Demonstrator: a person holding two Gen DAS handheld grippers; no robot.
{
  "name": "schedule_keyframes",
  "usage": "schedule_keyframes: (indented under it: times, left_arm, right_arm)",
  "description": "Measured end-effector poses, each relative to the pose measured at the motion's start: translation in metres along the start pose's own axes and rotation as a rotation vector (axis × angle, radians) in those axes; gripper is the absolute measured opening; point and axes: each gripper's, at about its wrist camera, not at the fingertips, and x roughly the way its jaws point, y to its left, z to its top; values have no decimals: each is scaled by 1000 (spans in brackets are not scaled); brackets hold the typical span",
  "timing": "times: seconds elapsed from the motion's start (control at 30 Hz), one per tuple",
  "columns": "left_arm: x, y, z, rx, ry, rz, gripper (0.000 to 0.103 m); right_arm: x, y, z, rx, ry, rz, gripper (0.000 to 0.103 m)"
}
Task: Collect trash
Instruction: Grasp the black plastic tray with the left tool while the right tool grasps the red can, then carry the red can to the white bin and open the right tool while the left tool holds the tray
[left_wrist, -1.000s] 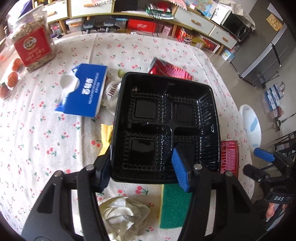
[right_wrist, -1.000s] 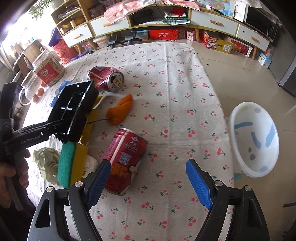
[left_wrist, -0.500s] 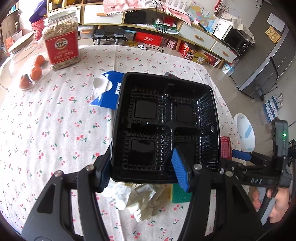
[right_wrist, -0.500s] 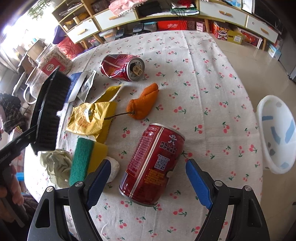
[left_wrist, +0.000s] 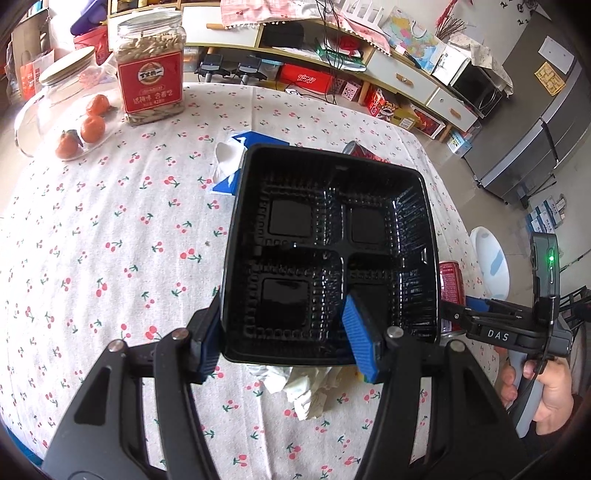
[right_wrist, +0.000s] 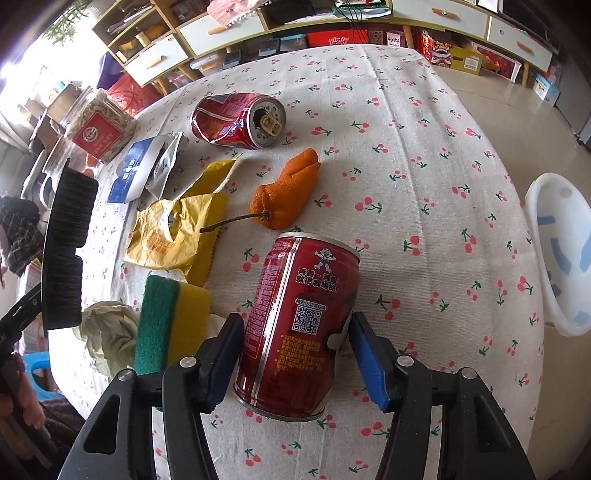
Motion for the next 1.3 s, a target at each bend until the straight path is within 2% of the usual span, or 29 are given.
schedule_keyframes:
  times: [0.3, 0.63, 1.03, 1.3]
  left_arm:
    - [-2, -4, 0, 8, -8, -8, 60]
    - [2, -18, 3, 21, -5, -24, 60]
    - [14, -54, 9, 66, 13, -64, 60]
    - [31, -78, 10, 117, 46, -77, 60]
  right_arm:
    - [-12, 5, -1, -40, -48, -11, 59]
    - [-40, -17, 2, -3, -118, 9, 59]
    - [-82, -87, 3, 114, -202, -8, 59]
    - [-116, -169, 8, 254, -282, -99, 59]
